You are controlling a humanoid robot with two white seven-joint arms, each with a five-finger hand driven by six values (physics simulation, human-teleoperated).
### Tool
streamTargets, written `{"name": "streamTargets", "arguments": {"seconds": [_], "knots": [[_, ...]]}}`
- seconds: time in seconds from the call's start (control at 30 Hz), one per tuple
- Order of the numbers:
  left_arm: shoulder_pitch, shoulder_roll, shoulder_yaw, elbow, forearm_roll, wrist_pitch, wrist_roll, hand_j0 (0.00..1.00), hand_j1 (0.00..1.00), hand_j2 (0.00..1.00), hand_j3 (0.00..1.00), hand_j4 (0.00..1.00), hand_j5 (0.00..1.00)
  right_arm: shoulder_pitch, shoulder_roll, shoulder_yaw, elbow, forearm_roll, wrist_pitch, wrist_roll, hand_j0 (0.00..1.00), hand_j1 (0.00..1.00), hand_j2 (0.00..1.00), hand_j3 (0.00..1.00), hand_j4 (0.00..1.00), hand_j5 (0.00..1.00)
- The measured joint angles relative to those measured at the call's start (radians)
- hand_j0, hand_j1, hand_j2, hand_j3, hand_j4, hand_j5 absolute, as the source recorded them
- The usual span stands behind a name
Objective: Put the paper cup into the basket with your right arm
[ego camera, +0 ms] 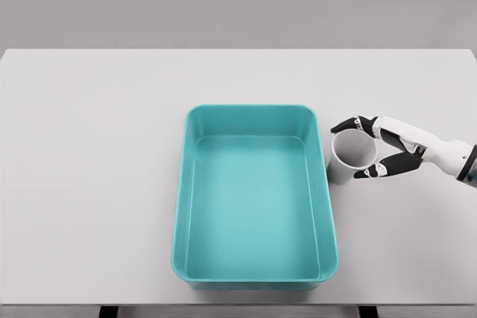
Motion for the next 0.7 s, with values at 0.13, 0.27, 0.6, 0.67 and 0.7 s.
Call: {"name": "streamTargets", "arguments": {"seconds": [0.13,0.27,0.6,0.67,0.7], "knots": [[0.0,0.0,0.0,0.0,0.0,0.0,0.0,1.0,1.0,1.0,1.0,1.0,1.0,0.0,-0.001,-0.015,-0.002,-0.001,-0.001,0.0,0.72,0.72,0.72,0.72,0.72,0.72],[0.0,0.0,0.0,0.0,0.0,0.0,0.0,1.0,1.0,1.0,1.0,1.0,1.0,0.0,-0.002,-0.043,-0.002,-0.004,-0.001,0.0,0.72,0.72,0.72,0.72,0.72,0.72],[0.0,0.0,0.0,0.0,0.0,0.0,0.0,1.0,1.0,1.0,1.0,1.0,1.0,-0.002,0.0,-0.127,-0.024,-0.005,-0.007,0.0,0.73,0.73,0.73,0.73,0.73,0.73],[0.0,0.0,0.0,0.0,0.0,0.0,0.0,1.0,1.0,1.0,1.0,1.0,1.0,-0.002,0.001,-0.145,-0.04,-0.005,-0.007,0.0,0.73,0.73,0.73,0.73,0.73,0.73],[0.0,0.0,0.0,0.0,0.0,0.0,0.0,1.0,1.0,1.0,1.0,1.0,1.0,-0.002,0.0,-0.153,-0.05,-0.004,-0.008,0.0,0.73,0.73,0.73,0.73,0.73,0.73]]}}
